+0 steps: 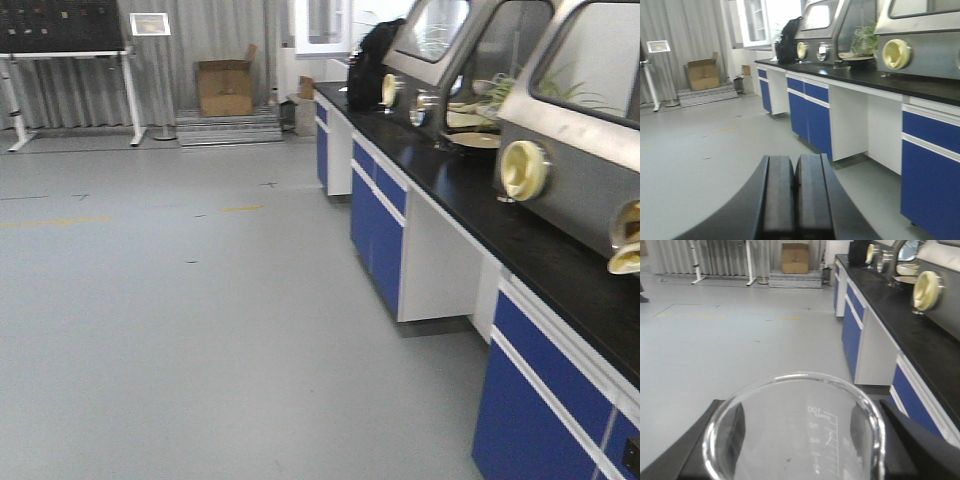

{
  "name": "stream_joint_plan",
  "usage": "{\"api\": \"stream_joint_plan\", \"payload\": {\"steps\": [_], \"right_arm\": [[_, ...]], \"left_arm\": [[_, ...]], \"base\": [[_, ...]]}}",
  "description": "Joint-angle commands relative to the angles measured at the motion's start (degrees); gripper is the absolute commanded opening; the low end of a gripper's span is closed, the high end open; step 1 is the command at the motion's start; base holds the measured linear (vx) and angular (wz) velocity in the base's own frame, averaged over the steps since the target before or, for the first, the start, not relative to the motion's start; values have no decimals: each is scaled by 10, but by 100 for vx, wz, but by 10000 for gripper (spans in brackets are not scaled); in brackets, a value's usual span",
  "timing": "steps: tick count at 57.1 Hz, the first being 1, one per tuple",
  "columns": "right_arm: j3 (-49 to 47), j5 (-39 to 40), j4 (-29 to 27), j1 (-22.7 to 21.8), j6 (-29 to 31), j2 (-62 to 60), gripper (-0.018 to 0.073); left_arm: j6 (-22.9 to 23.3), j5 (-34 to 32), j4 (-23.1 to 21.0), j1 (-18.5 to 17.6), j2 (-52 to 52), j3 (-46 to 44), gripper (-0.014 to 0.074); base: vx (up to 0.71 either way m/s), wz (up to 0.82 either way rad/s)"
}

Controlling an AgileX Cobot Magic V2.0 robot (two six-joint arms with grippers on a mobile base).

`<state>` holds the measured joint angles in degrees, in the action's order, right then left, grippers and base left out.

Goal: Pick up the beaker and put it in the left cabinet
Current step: 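Drive the base away from the bench holding the beaker in the right gripper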

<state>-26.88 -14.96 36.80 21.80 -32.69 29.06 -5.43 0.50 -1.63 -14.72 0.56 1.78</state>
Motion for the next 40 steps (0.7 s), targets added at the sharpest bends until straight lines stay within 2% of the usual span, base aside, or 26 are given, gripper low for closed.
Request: {"api": "stream_joint_plan", "payload": {"steps": [1,40], "right_arm": [[-17,38,12,-1,0,2,-4],[-17,38,12,-1,0,2,-4]], "left_arm": [[2,-48,-5,-2,10,9,1],[2,-48,-5,-2,10,9,1]], "base": [[-1,32],[10,27]]}}
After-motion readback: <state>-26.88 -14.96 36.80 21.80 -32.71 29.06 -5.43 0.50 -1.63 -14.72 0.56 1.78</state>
